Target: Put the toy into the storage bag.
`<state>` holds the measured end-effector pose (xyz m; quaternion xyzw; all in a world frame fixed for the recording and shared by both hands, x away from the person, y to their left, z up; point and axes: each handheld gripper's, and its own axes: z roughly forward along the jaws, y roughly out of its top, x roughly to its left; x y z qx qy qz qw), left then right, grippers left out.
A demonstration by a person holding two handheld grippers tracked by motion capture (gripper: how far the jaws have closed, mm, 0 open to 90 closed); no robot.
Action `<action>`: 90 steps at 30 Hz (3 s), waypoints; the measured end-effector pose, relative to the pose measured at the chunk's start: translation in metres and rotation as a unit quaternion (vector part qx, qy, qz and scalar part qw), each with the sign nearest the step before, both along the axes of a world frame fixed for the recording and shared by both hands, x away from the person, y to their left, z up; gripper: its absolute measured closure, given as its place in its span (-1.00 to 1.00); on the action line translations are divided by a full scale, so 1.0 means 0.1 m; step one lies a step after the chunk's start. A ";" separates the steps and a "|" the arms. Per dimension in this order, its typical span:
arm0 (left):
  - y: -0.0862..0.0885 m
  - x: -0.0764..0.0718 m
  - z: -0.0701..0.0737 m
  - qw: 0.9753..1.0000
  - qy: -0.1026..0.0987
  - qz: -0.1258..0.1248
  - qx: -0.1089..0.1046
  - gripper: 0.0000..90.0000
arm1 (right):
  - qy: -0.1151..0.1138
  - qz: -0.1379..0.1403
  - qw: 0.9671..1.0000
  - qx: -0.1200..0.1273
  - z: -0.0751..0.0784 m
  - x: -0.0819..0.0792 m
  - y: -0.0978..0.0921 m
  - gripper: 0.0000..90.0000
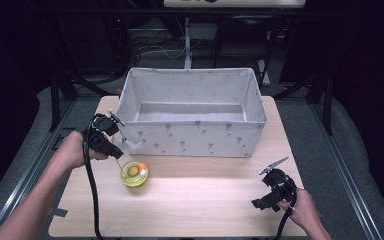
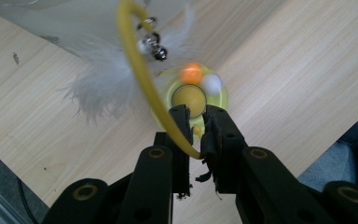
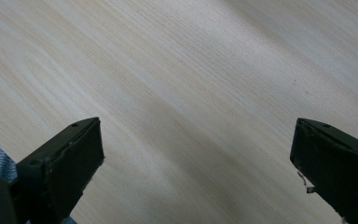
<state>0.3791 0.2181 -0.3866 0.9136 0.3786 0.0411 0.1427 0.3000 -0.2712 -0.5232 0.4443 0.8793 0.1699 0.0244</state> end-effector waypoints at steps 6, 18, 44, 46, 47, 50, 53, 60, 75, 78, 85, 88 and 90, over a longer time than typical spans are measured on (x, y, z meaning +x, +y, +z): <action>0.03 -0.01 0.02 1.000 -0.011 0.002 0.011 0.94 | -0.002 -0.004 1.000 0.004 -0.01 0.00 0.00 -0.95; 0.06 -0.03 0.06 0.999 -0.019 -0.005 0.027 0.95 | 0.001 -0.003 1.000 0.000 -0.01 0.00 0.00 -0.95; 0.43 0.09 0.36 0.998 -0.028 0.028 0.058 0.96 | -0.006 -0.004 1.000 0.011 0.00 0.00 -0.01 -0.95; 0.46 0.11 0.38 0.997 -0.027 0.031 0.060 0.96 | -0.002 0.000 1.000 0.006 0.00 0.01 -0.01 -0.95; 0.47 0.12 0.39 0.997 -0.028 0.036 0.059 0.96 | -0.002 -0.001 1.000 0.006 0.00 0.01 -0.01 -0.95; 0.48 0.16 0.40 0.997 -0.024 0.038 0.066 0.96 | -0.003 -0.003 1.000 0.010 -0.01 0.00 -0.01 -0.95; 0.50 0.19 0.44 0.996 -0.023 0.042 0.071 0.96 | -0.003 0.001 1.000 0.003 0.00 0.00 -0.01 -0.95; 0.54 0.27 0.55 0.995 -0.025 0.048 0.087 0.96 | -0.006 0.000 1.000 0.007 0.00 0.00 -0.01 -0.95; 0.59 0.56 0.73 0.988 -0.020 0.072 0.137 0.96 | -0.001 0.008 1.000 0.000 0.00 0.00 0.00 -0.94; 0.61 0.61 0.76 0.987 -0.022 0.080 0.139 0.96 | -0.002 0.007 1.000 0.001 0.00 0.00 0.00 -0.94; 0.61 0.71 0.82 0.987 -0.019 0.086 0.134 0.95 | -0.001 0.013 1.000 -0.008 0.01 0.00 0.01 -0.94; 0.58 0.73 0.85 0.986 -0.024 0.087 0.139 0.95 | -0.001 0.013 1.000 -0.007 0.01 0.00 0.01 -0.94; 0.56 0.75 0.89 0.986 -0.026 0.084 0.144 0.95 | -0.001 0.012 1.000 -0.007 0.00 0.00 0.01 -0.94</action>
